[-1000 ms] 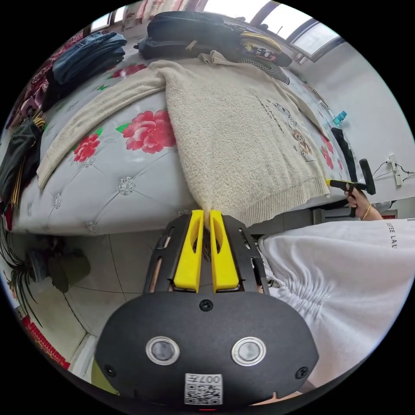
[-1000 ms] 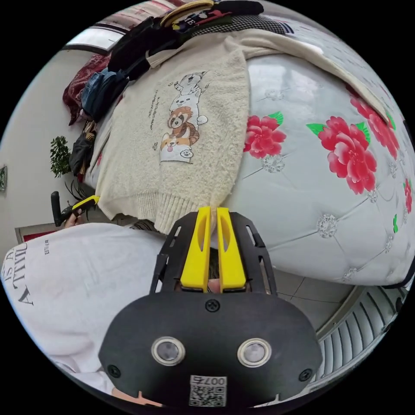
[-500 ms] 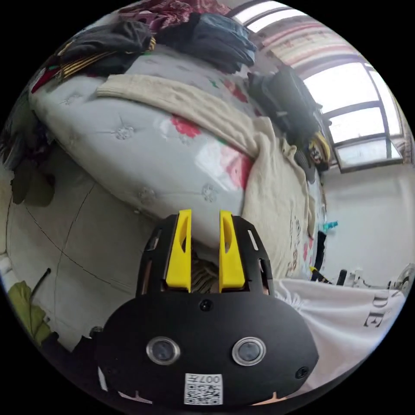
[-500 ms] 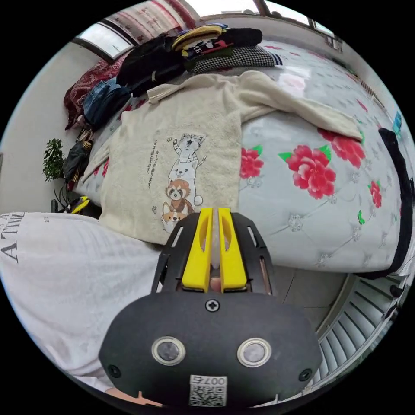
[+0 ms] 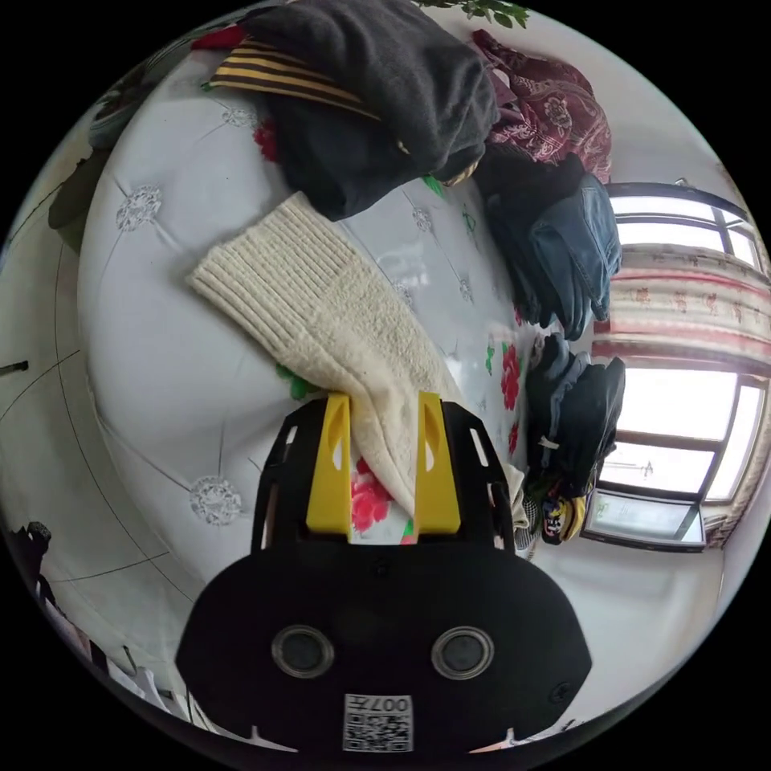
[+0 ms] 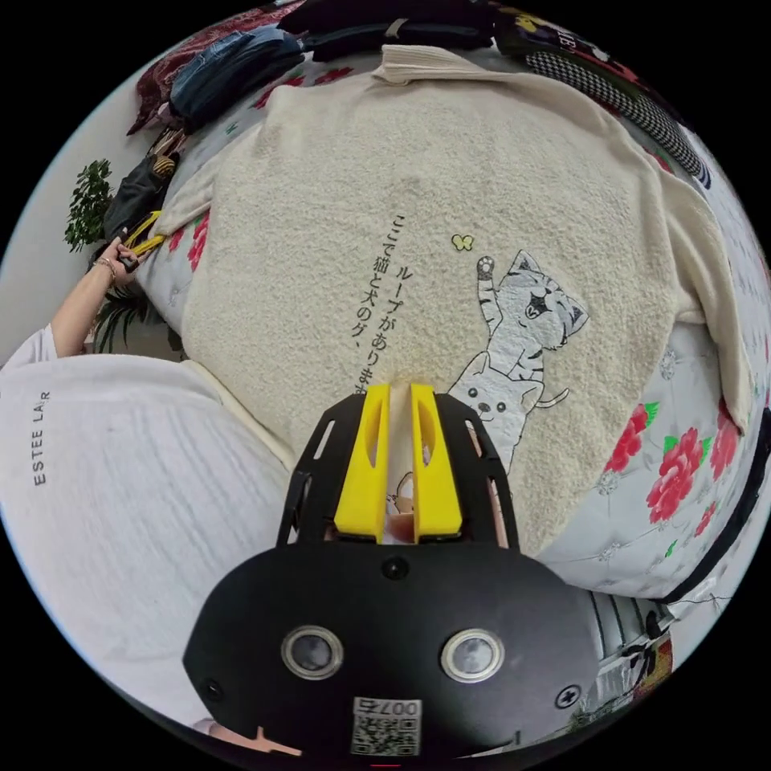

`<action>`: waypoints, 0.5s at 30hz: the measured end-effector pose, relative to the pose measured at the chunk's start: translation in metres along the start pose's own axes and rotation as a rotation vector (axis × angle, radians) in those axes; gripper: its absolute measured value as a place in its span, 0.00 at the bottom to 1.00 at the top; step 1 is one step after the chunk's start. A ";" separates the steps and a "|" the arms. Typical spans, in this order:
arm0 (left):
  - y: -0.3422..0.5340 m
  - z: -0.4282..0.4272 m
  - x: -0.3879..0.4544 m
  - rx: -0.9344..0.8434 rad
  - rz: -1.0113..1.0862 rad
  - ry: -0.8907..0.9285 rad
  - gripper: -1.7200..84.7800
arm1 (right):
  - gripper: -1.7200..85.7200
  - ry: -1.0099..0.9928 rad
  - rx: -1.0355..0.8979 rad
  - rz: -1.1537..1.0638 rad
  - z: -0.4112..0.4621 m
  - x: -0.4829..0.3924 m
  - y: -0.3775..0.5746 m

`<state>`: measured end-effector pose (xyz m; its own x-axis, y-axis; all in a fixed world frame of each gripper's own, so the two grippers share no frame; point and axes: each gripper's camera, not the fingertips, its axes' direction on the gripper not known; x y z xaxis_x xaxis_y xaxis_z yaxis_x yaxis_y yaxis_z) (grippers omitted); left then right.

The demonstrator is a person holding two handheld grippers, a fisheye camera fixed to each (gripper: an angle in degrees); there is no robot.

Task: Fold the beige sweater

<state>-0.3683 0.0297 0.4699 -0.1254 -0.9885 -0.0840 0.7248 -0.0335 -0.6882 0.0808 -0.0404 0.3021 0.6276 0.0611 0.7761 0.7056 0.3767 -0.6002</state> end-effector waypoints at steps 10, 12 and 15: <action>-0.016 -0.046 -0.027 0.156 0.060 0.246 0.06 | 0.02 -0.192 0.336 -0.089 -0.105 0.027 -0.163; -0.014 -0.073 -0.023 0.211 0.110 0.307 0.06 | 0.02 -0.246 0.288 -0.045 -0.099 0.043 -0.200; -0.012 -0.110 -0.018 0.266 0.194 0.339 0.06 | 0.02 -0.276 0.290 0.066 -0.105 0.074 -0.250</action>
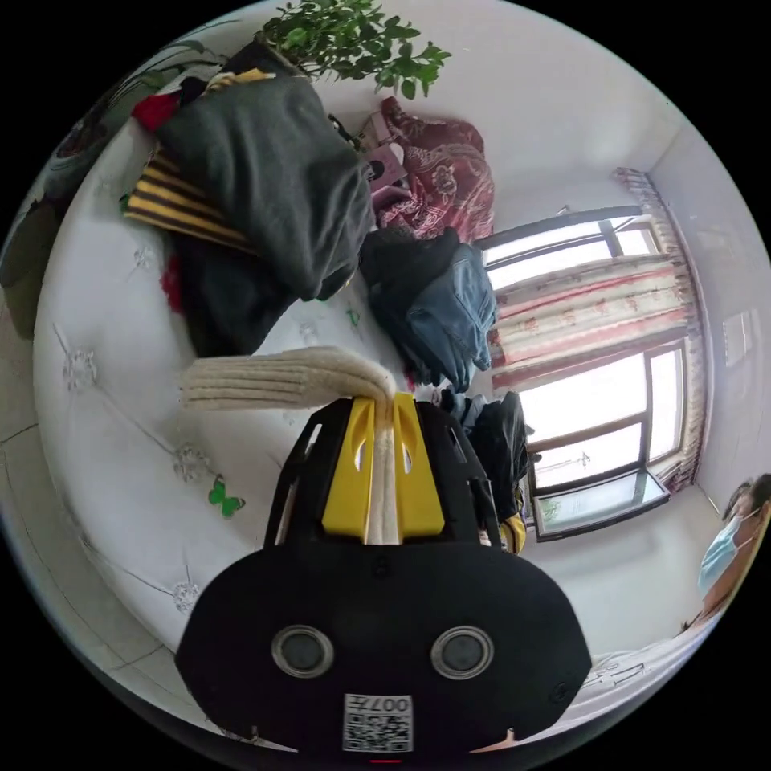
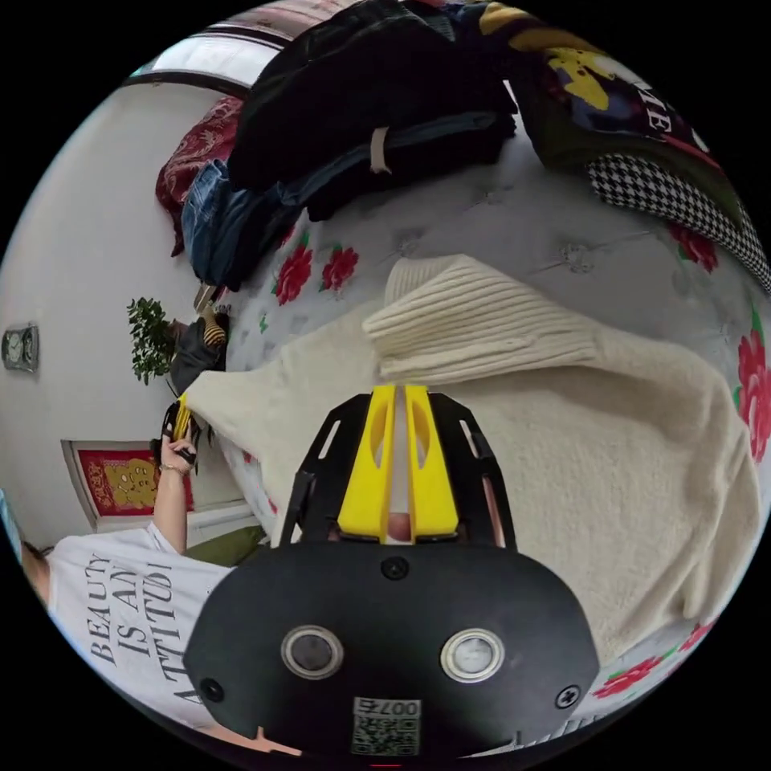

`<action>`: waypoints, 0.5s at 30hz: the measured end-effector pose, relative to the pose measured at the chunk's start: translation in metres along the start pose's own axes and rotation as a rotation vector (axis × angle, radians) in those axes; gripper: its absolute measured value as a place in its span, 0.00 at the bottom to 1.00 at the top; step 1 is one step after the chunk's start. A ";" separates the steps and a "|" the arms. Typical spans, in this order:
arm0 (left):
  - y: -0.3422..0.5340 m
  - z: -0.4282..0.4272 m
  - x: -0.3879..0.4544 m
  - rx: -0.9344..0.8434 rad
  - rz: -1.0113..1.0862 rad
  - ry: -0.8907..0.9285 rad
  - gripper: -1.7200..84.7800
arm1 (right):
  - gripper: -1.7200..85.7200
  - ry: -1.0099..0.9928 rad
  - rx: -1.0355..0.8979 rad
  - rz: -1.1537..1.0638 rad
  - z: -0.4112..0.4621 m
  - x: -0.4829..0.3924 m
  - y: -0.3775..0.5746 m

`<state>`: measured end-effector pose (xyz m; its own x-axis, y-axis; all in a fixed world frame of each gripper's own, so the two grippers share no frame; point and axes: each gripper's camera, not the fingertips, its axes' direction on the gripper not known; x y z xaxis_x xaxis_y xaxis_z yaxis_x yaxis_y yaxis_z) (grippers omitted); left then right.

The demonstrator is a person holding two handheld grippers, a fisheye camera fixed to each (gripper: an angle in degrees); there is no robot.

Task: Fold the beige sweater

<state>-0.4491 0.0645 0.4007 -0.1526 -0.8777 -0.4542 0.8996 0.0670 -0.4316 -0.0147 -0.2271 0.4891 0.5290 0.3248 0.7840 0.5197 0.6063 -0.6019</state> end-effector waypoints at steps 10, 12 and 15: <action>0.076 0.008 0.031 -0.006 0.232 0.040 0.06 | 0.03 -0.035 0.438 0.132 -0.106 0.019 -0.025; 0.103 0.016 0.065 -0.023 0.375 0.049 0.06 | 0.03 -0.028 0.399 0.071 -0.105 0.015 0.003; 0.170 0.039 0.136 -0.092 0.643 0.086 0.06 | 0.02 -0.035 0.331 0.027 -0.102 0.021 0.065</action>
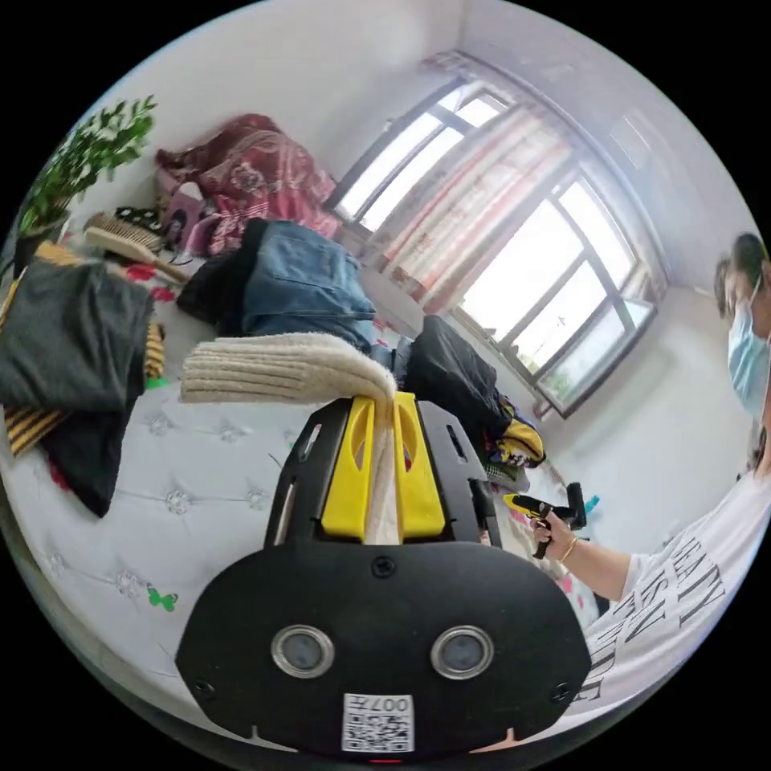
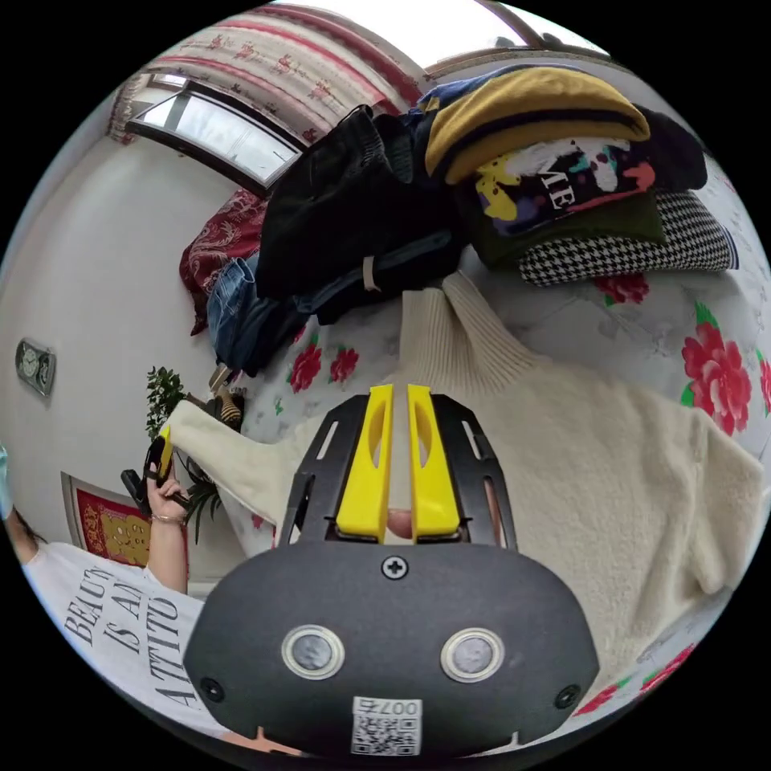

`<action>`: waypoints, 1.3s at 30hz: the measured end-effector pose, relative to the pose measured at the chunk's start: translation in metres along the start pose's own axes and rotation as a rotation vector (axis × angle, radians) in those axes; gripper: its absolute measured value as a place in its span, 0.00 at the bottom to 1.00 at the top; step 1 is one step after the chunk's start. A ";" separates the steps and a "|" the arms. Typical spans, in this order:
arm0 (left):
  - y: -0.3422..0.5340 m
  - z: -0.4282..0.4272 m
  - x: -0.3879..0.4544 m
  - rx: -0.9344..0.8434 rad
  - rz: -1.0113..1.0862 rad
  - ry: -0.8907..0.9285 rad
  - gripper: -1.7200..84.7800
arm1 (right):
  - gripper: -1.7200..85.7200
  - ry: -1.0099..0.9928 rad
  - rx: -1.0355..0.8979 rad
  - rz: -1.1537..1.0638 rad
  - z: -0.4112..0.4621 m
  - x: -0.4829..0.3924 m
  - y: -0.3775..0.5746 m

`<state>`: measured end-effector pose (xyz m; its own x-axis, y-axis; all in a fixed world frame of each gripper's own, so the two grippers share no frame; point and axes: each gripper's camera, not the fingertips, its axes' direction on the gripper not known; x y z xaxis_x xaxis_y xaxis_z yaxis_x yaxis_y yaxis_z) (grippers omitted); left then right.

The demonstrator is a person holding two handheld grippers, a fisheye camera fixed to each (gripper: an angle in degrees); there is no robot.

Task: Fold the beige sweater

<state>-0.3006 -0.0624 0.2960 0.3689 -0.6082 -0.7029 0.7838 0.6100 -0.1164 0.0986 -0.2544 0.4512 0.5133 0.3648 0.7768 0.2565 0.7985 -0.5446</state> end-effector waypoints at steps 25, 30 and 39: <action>0.434 0.316 0.336 -0.954 0.749 0.120 0.14 | 0.10 -0.029 0.611 0.825 -0.295 0.311 0.281; 0.454 0.349 0.324 -1.003 0.568 0.134 0.11 | 0.10 -0.109 0.716 0.807 -0.294 0.340 0.270; 0.442 0.362 0.266 -0.955 0.402 0.030 0.09 | 0.04 -0.130 0.891 0.791 -0.318 0.340 0.273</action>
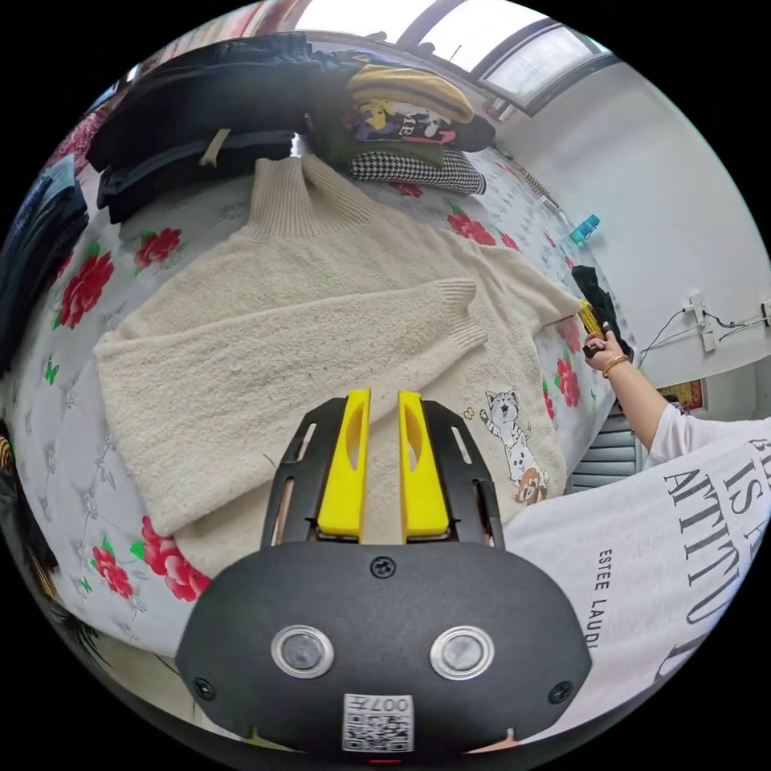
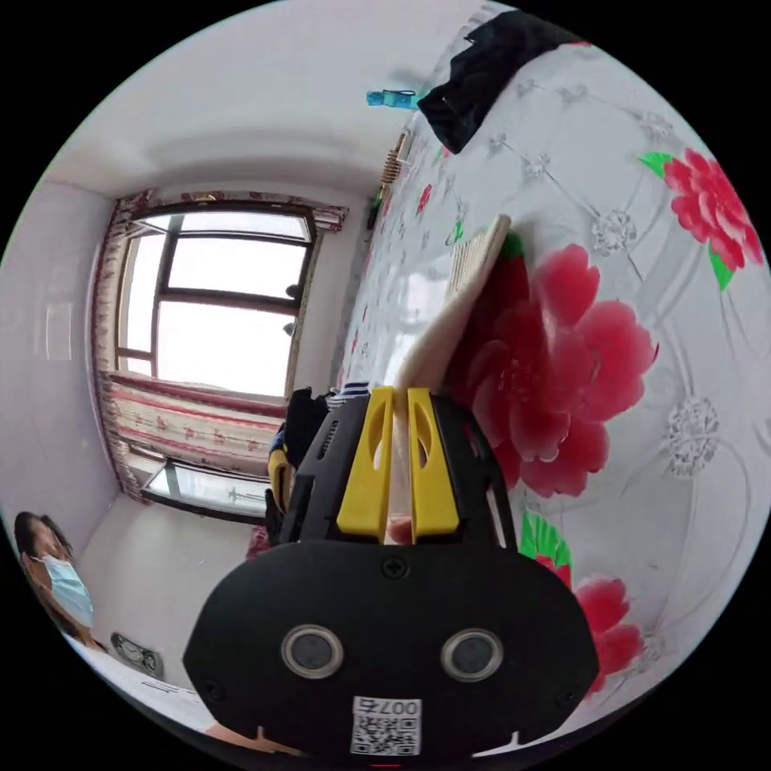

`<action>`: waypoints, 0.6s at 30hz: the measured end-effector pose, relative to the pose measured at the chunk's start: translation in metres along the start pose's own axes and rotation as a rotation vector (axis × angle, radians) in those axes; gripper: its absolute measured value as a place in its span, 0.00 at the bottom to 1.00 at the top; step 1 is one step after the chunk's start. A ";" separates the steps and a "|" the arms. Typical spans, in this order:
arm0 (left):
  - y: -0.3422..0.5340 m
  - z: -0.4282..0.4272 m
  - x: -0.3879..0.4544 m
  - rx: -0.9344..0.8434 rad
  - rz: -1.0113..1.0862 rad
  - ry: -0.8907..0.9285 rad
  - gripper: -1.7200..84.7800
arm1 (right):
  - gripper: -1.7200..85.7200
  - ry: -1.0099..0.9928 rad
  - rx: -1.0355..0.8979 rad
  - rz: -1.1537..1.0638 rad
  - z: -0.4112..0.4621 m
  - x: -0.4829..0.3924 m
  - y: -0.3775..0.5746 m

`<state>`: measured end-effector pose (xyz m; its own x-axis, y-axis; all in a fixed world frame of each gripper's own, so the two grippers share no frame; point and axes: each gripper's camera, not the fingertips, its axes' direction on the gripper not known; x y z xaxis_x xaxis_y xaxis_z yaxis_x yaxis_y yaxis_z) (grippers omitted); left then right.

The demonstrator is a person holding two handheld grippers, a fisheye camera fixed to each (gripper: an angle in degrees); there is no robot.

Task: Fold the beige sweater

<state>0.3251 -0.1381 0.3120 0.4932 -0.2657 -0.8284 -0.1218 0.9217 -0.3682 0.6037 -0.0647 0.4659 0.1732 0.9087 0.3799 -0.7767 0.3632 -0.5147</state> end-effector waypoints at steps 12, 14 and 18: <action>0.059 -0.050 -0.119 0.049 -0.254 -0.106 0.09 | 0.03 0.005 -0.262 -1.208 0.073 -0.305 0.201; 0.073 -0.060 -0.139 0.067 -0.305 -0.104 0.09 | 0.04 -0.098 -0.368 -1.412 0.093 -0.331 0.303; 0.095 -0.074 -0.165 0.106 -0.370 -0.094 0.09 | 0.07 -0.122 -0.698 -1.557 0.147 -0.303 0.460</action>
<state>0.1686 -0.0271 0.3827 0.5643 -0.5629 -0.6039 0.1659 0.7939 -0.5850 0.1051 -0.2030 0.2273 0.3837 -0.3711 0.8456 0.4656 0.8685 0.1699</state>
